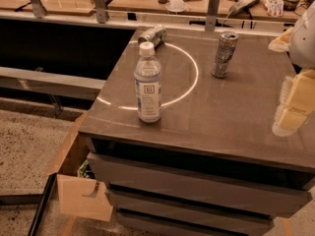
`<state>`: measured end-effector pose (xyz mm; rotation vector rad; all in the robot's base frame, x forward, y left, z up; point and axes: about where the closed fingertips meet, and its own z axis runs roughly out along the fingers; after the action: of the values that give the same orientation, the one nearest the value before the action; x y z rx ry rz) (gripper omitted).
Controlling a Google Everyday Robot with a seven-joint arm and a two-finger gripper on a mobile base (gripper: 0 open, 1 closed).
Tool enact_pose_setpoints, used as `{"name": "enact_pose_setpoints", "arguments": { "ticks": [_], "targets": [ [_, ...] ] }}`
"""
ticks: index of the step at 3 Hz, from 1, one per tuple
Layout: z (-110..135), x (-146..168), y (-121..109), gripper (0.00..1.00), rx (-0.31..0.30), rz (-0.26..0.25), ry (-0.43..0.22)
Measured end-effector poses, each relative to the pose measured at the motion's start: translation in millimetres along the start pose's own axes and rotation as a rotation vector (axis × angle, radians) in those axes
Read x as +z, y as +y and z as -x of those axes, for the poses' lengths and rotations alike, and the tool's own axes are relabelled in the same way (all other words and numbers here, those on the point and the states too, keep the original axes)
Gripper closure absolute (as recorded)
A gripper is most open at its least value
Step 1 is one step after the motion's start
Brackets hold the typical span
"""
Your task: Pick redbull can
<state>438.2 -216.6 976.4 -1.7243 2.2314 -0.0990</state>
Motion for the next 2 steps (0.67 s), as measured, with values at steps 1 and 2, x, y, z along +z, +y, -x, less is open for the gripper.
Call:
{"name": "enact_pose_setpoints", "arguments": {
  "ticks": [1, 2],
  "targets": [
    [0.0, 0.0, 0.0, 0.0, 0.0, 0.0, 0.0],
    [-2.9, -0.7, -7.6, 0.0, 0.027, -0.027, -0.056]
  ]
}}
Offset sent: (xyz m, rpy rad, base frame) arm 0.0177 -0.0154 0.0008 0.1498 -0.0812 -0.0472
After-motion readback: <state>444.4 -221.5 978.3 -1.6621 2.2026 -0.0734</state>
